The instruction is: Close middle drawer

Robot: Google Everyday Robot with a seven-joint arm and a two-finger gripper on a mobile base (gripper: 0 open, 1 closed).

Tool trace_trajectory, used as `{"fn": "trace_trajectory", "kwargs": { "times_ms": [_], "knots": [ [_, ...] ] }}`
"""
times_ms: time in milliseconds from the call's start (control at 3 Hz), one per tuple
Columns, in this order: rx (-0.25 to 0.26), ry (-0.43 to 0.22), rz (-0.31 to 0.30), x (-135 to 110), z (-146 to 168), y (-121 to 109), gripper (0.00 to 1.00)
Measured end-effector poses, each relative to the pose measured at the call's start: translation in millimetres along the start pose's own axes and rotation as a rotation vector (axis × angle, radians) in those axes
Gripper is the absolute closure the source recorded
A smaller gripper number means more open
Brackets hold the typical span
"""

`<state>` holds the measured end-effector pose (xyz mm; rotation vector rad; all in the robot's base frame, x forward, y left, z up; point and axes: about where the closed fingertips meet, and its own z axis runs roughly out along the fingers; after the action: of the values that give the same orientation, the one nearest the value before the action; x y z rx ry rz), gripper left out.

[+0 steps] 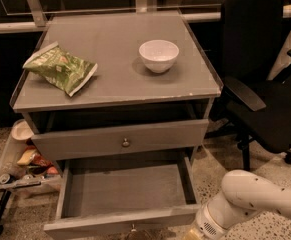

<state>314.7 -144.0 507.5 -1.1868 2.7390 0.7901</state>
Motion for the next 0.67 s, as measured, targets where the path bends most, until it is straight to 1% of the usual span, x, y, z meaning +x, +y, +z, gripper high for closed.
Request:
{"fn": "trace_trajectory", "kwargs": {
  "times_ms": [333, 667],
  "knots": [
    [0.014, 0.006, -0.016, -4.4, 28.1, -7.7, 1.00],
    [0.047, -0.019, -0.028, -22.7, 57.7, -30.8, 1.00]
  ]
}}
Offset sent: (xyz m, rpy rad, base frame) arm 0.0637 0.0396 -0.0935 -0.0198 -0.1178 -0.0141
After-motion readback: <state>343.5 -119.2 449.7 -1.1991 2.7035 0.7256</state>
